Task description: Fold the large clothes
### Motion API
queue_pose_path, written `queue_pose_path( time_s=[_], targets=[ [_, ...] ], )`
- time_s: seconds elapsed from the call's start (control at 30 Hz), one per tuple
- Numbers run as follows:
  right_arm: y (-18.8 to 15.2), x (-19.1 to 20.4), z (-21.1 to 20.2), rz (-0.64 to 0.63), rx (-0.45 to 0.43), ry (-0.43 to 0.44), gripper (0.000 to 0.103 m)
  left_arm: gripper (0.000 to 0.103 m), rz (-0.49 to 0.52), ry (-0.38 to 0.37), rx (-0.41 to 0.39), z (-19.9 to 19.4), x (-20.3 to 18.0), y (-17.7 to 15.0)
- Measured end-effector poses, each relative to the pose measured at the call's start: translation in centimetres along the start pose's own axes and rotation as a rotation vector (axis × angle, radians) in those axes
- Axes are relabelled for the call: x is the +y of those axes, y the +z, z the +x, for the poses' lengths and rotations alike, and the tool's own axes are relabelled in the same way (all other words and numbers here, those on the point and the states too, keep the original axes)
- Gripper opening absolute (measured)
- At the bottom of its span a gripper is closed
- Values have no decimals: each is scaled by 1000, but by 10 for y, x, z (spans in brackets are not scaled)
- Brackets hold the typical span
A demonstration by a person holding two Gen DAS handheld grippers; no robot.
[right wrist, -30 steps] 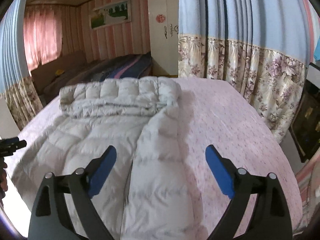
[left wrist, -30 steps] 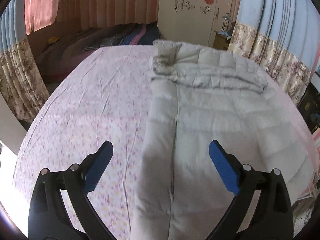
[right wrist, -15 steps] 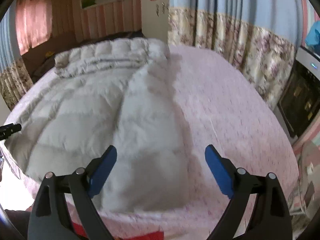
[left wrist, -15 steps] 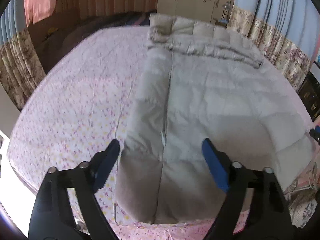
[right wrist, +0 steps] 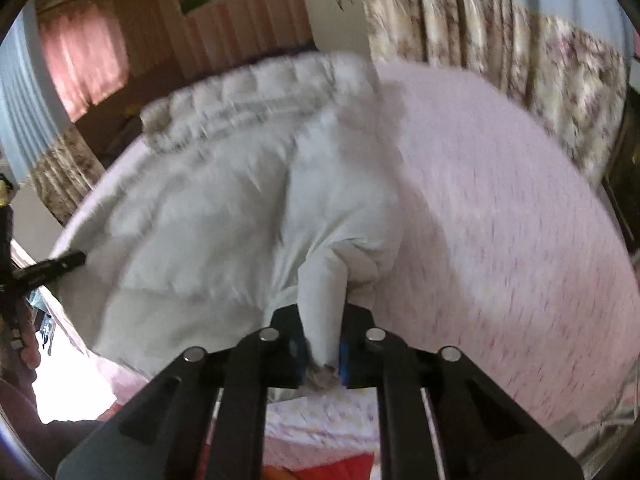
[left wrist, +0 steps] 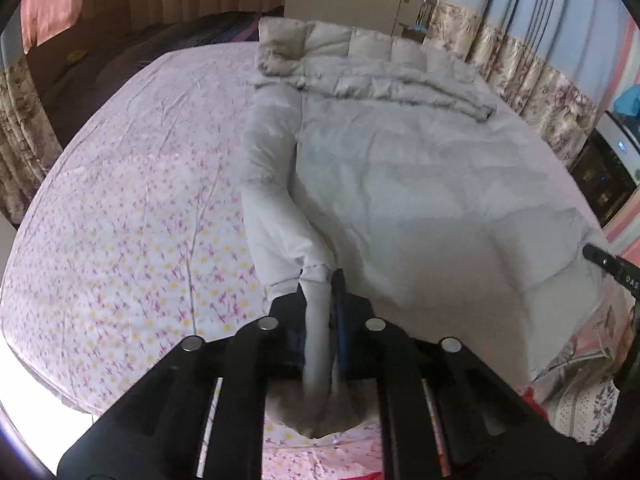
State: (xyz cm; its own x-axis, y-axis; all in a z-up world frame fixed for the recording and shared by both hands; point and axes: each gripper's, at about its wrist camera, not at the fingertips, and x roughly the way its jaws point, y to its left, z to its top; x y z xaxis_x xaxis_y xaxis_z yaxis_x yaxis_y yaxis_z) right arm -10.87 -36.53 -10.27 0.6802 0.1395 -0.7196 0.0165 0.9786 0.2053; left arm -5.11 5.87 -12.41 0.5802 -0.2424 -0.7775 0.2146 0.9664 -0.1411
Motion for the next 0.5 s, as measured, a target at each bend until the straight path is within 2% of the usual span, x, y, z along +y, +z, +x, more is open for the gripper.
queue_pose_path(
  time_s=[0.2, 0.33, 0.5],
  targets=[
    [35, -1, -54, 16, -174, 44, 10, 7, -33, -55, -91, -46, 2, 27],
    [57, -6, -64, 49, -241, 96, 10, 8, -31, -87, -134, -65, -1, 52],
    [96, 2, -68, 30, -354, 106, 10, 8, -32, -112, -208, -79, -4, 96]
  ],
)
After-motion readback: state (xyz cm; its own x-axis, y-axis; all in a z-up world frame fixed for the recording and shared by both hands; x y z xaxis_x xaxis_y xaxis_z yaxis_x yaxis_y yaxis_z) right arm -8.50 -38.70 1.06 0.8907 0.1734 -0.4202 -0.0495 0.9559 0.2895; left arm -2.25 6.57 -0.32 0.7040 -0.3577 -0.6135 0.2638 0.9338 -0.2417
